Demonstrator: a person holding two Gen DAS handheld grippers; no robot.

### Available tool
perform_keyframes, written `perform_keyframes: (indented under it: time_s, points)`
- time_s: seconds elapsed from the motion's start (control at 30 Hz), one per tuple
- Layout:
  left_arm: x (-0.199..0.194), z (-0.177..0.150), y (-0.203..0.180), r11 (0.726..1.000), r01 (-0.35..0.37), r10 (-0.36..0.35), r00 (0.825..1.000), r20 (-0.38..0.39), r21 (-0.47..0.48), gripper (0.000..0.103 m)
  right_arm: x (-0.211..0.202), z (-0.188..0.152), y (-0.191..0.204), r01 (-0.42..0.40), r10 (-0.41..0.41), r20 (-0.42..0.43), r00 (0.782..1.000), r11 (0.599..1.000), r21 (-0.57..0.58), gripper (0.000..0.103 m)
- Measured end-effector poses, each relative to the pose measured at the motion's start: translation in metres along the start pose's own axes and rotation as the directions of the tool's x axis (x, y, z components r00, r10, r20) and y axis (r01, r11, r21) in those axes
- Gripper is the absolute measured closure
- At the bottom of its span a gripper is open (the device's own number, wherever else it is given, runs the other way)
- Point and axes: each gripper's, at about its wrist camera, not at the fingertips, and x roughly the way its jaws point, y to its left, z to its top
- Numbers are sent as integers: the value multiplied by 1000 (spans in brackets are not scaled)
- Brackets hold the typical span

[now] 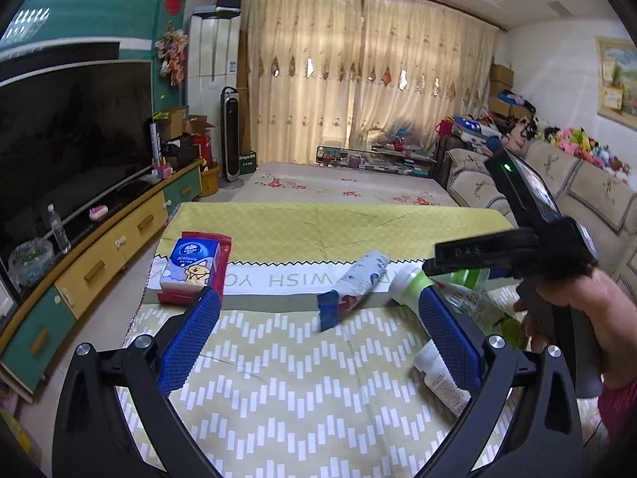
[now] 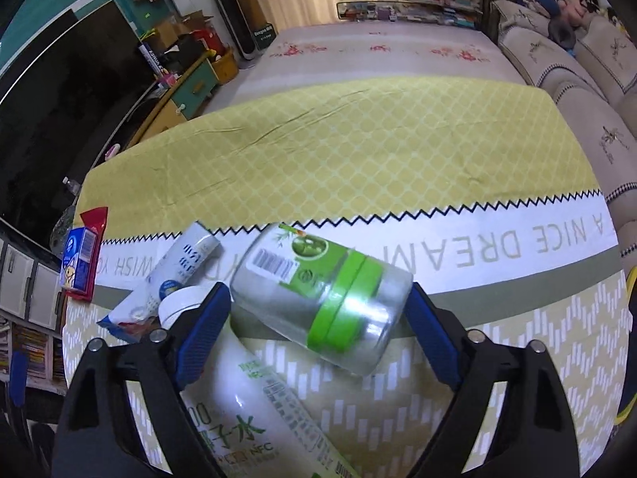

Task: Collect trash
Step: 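Carry the jar over the bin and open the right gripper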

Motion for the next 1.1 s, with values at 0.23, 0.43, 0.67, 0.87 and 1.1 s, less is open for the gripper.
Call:
perform_keyframes:
  time_s: [0.23,0.43,0.67,0.87,1.1]
  points:
    - [-6,-1,-14,998,-4,3,1000,21,55,5,-9,-1,-19,-28,27,31,999,999,29,24]
    - [-6,0,-12,999,18,-19,1000,13,33,5,-33,-13,-40,-56,53,88,995,998,32,24]
    - [-5,-1,-13,999,31,-32,999,8,34,5,-69,-42,-72,-71,67,144,987,997,28,24]
    - [-3,-4,-18,998,48,-48,999,-5,50,5,-98,-70,-102,-88,74,203,976,994,61,24]
    - [-1,-6,-25,995,81,-79,997,-22,61,5,-130,-100,-160,28,-60,263,963,992,125,24]
